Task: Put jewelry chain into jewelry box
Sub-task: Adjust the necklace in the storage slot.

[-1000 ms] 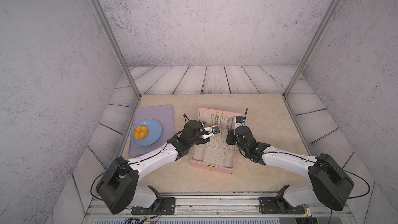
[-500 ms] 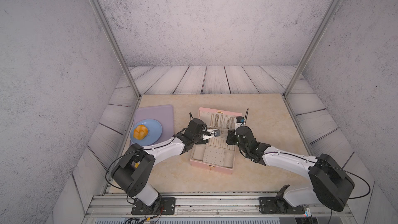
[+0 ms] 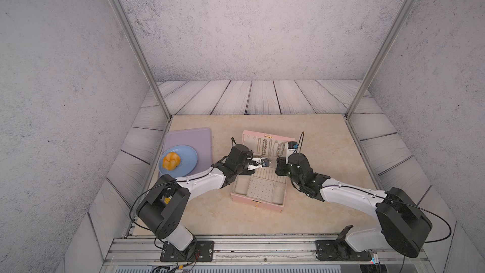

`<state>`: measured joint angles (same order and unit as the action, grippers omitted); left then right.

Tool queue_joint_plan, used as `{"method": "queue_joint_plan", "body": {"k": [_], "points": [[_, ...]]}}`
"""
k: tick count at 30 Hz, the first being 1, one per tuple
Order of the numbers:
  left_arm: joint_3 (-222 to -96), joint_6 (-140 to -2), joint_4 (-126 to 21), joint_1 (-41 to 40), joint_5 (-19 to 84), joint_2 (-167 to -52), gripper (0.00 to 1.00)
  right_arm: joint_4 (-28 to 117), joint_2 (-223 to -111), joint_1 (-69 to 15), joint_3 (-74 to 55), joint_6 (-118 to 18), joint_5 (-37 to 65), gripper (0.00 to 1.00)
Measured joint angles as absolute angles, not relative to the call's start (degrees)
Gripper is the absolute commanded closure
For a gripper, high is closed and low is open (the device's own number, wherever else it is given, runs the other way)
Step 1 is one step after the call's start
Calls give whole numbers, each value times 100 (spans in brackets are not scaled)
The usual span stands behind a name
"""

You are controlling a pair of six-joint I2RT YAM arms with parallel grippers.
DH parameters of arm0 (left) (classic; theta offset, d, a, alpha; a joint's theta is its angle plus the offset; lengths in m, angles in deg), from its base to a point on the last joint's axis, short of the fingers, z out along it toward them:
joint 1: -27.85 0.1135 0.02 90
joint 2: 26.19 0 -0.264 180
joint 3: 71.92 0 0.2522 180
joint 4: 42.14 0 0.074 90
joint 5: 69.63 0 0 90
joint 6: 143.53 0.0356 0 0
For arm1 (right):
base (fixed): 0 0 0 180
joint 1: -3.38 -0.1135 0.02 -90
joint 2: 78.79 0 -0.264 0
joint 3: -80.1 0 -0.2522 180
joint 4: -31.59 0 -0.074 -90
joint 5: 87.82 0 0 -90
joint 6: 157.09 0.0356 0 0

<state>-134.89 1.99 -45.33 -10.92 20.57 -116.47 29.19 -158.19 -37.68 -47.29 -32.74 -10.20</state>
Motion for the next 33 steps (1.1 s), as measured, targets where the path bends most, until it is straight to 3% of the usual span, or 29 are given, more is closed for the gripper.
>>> {"method": "queue_joint_plan", "body": {"k": [13,25,33], "points": [[-13496,217,-3936,-1122,2038,-11621,37,2895,-15856,-3768,-4729,-3259,-990,100],[-13957,151,-4601,-1148,1939,-12053,47,2889,-15856,-3757,-4735,-3259,-990,100],[-14009,175,-4664,-1170,1723,-12147,73,2882,-15856,-3737,-4755,-3259,-990,100]]}}
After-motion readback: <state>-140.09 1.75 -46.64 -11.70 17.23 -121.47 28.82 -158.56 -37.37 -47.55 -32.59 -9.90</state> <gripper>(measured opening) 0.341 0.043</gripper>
